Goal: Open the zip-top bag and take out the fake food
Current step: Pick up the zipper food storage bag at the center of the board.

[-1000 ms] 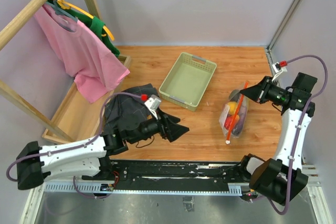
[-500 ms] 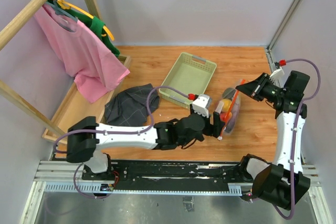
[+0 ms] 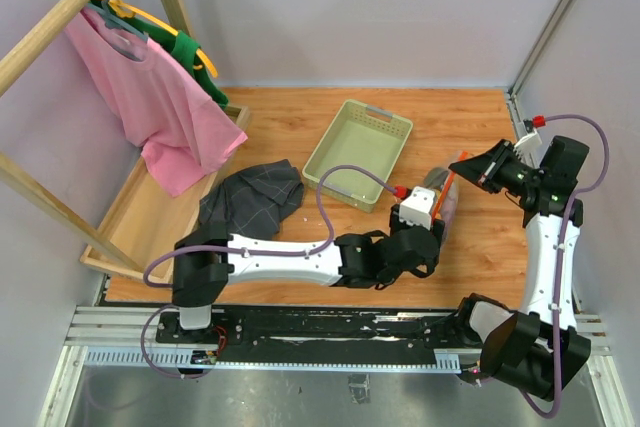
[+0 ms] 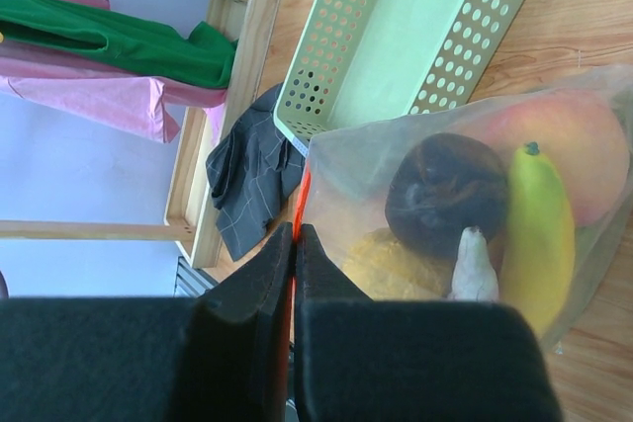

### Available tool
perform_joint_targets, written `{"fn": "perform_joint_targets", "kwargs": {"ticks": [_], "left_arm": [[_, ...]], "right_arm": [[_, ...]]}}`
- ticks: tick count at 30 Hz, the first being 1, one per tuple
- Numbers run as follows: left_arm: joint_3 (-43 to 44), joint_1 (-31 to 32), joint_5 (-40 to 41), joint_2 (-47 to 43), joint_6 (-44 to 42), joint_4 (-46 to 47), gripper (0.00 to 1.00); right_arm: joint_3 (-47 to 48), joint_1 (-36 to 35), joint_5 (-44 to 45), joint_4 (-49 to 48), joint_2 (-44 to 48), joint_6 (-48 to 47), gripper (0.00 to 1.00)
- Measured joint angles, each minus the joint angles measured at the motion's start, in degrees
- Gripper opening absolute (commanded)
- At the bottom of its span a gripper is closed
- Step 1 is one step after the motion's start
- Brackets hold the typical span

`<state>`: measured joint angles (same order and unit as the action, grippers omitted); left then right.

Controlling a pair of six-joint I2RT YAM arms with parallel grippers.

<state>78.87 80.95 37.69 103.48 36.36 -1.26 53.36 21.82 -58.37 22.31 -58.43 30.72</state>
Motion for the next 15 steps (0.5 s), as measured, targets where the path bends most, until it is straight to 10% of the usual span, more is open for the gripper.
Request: {"fn": "perform_joint_targets", "kwargs": {"ticks": [10,15], "left_arm": [[8.3,1.0,6.8,7.5,-0.1,-10.1,0.04],[8.3,1.0,8.3,7.6,-1.9,-11.5,0.00]], "right_arm": [[-0.1,-0.1,0.1,-0.1,0.0,0.5,0.01],[-0.1,-0.3,0.1,-0.1,0.0,0.0,0.17]]}}
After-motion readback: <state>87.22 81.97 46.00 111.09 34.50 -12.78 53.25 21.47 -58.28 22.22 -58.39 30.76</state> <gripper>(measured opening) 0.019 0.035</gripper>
